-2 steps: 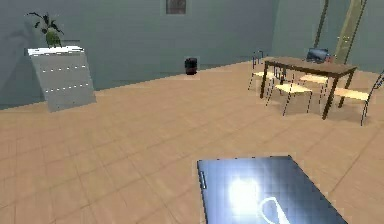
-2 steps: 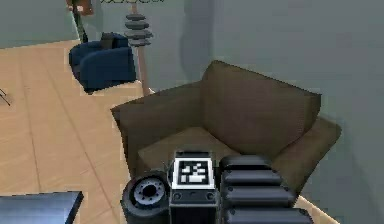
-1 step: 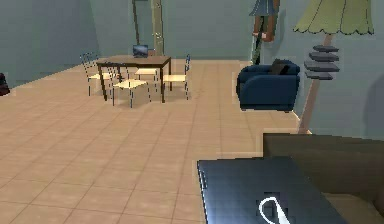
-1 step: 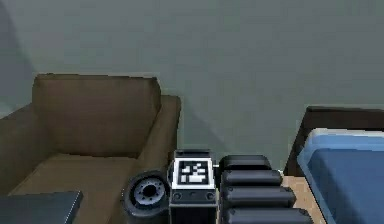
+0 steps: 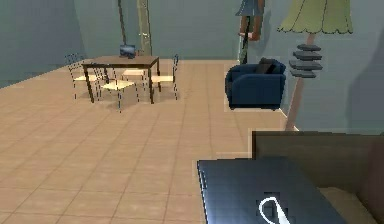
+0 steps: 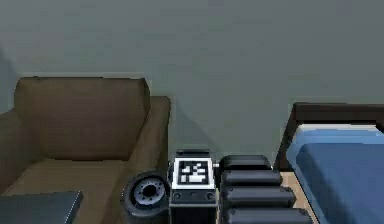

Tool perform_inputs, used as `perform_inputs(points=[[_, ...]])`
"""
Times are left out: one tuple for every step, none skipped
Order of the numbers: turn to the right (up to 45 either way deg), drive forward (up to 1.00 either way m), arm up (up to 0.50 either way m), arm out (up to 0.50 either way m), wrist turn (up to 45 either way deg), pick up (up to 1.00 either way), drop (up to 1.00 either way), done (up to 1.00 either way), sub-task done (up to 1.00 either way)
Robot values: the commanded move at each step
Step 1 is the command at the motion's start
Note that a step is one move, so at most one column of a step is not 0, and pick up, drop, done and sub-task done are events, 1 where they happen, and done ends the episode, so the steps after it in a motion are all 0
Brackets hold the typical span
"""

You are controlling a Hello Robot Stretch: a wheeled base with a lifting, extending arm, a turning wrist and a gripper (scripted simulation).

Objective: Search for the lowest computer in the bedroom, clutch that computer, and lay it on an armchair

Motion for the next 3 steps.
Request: perform_inputs(points=[[0.0,0.6,0.0,0.0,0.0,0.0,0.0,0.0,0.0],[-45.0,0.0,0.0,0.0,0.0,0.0,0.0,0.0,0.0],[-45.0,0.0,0.0,0.0,0.0,0.0,0.0,0.0,0.0]])
